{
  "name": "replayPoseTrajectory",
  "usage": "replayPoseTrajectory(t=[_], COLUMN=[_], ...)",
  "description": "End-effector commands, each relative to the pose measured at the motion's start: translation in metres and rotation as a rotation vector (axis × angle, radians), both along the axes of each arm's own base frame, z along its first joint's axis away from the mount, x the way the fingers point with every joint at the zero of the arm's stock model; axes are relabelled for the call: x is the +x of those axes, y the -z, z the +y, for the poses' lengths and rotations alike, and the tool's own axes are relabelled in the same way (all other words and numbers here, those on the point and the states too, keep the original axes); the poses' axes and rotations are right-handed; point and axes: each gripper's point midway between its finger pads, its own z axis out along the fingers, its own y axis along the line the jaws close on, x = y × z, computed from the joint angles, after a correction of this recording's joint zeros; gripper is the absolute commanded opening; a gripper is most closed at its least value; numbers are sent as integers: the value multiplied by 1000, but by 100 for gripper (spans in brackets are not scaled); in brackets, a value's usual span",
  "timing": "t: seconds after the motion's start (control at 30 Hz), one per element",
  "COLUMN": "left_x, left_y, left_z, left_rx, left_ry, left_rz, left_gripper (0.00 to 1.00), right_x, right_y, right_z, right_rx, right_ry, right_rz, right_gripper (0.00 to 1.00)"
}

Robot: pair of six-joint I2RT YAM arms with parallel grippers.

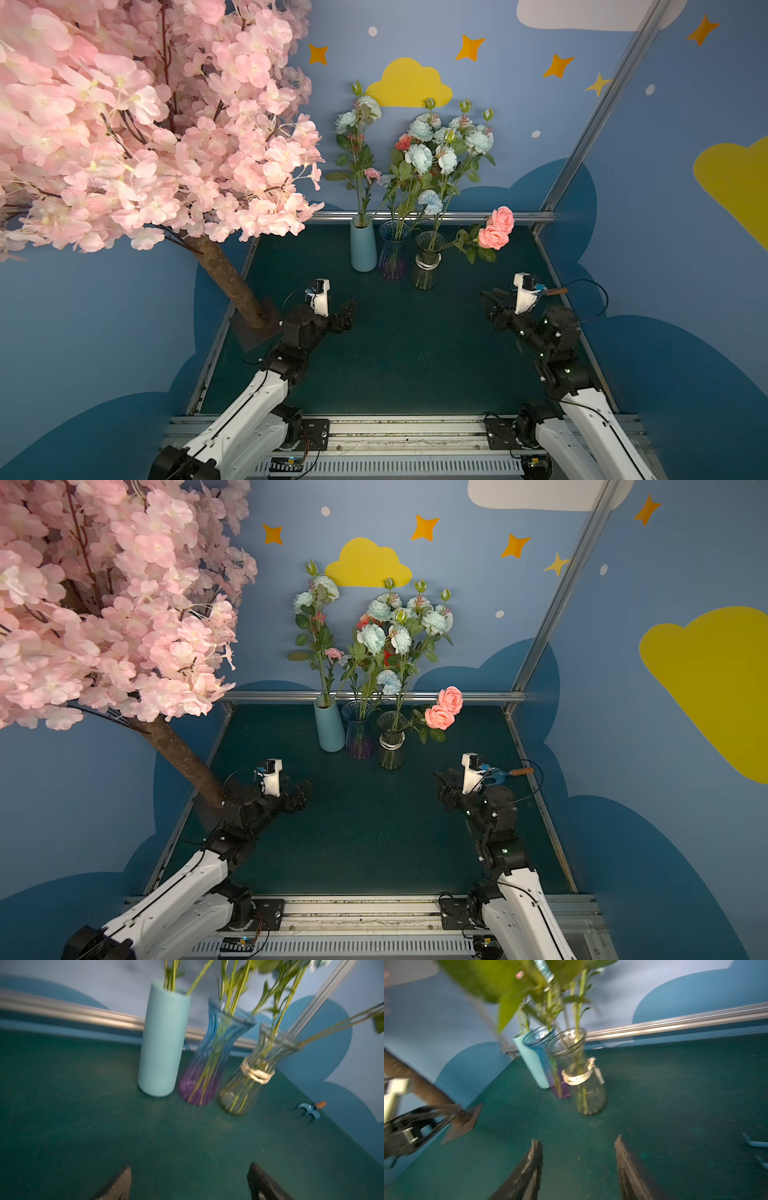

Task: Pick out blue flowers from the vase
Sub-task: Pick up the vase from the center of the board.

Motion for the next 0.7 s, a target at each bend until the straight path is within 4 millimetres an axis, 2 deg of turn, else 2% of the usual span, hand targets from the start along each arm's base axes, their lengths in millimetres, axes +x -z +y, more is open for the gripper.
replayPoseTrajectory(t=[0.0,0.1,0.2,0.27,0.4,0.67], left_x=[7,8,6,2,-2,-1], left_y=[-4,1,-2,-5,-5,-5], left_z=[-24,-42,-38,-37,-33,-35], left_rx=[-24,-12,-6,-9,-10,-9], left_ry=[89,161,140,139,125,131], left_rz=[51,68,45,22,9,14], left_gripper=[87,84,85,85,85,85], right_x=[-23,-32,-32,-27,-3,56], right_y=[22,35,48,48,26,-22], right_z=[19,47,79,99,127,135], right_rx=[-120,-211,-346,-426,-511,-634], right_ry=[-73,-145,-206,-241,-252,-169], right_rz=[35,37,38,46,49,75], right_gripper=[54,53,53,53,53,49])
